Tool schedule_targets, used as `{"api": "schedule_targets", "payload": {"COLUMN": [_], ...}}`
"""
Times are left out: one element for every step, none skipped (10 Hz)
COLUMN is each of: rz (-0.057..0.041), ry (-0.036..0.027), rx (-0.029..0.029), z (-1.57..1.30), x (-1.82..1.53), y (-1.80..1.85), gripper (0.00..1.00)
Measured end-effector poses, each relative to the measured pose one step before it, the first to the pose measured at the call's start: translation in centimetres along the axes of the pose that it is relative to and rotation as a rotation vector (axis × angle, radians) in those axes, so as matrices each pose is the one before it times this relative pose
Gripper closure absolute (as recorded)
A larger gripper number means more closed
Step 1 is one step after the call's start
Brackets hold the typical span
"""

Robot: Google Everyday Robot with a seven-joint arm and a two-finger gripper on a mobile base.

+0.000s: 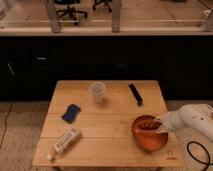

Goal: Place the pepper in the ceramic bowl

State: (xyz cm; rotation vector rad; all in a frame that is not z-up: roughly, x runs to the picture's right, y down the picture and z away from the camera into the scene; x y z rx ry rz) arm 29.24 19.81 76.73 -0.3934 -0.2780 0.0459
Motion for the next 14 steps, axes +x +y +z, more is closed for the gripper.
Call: {"api": "schedule_targets", "payload": {"rz": [-0.00337, -0.00572, -0.00344, -0.00293, -0.00502, -0.00597, -0.00471, -0.00702, -0.00932, -0.01256, -0.00952, -0.00907, -0.00636, -0.00274], "ry": [-0.00154, -0.00265, -0.00072, -0.00106, -0.00094, -0.00156, -0.00157, -0.00150, -0.00202, -0.00681, -0.00978, -0.00871, -0.00598, -0.00400], "rx": [-0.00296, -0.00368, -0.00237, -0.00200, -0.00275, -0.00211, -0.00308, -0.00052, -0.00026, 0.00519, 0.00822, 0.01435, 0.01503, 0.01034], "z": [0.036, 0.049, 0.002, 0.015, 0.007, 0.037, 0.115, -0.018, 0.011, -0.091, -0.131, -0.303, -0.328, -0.188], "x": [-0.049, -0.097, -0.009, -0.028, -0.038, -0.118, -0.083, -0.101, -0.138, -0.281, -0.227, -0.302, -0.426, -0.348], "y": [0.030, 0.001, 0.050, 0.045, 0.039, -0.010, 0.043, -0.032, 0.040, -0.096, -0.076, -0.074, -0.128, -0.178], "gripper": [0.31, 0.21, 0.20, 0.20, 0.20, 0.20, 0.20, 0.20, 0.20, 0.20, 0.20, 0.20, 0.20, 0.20]}}
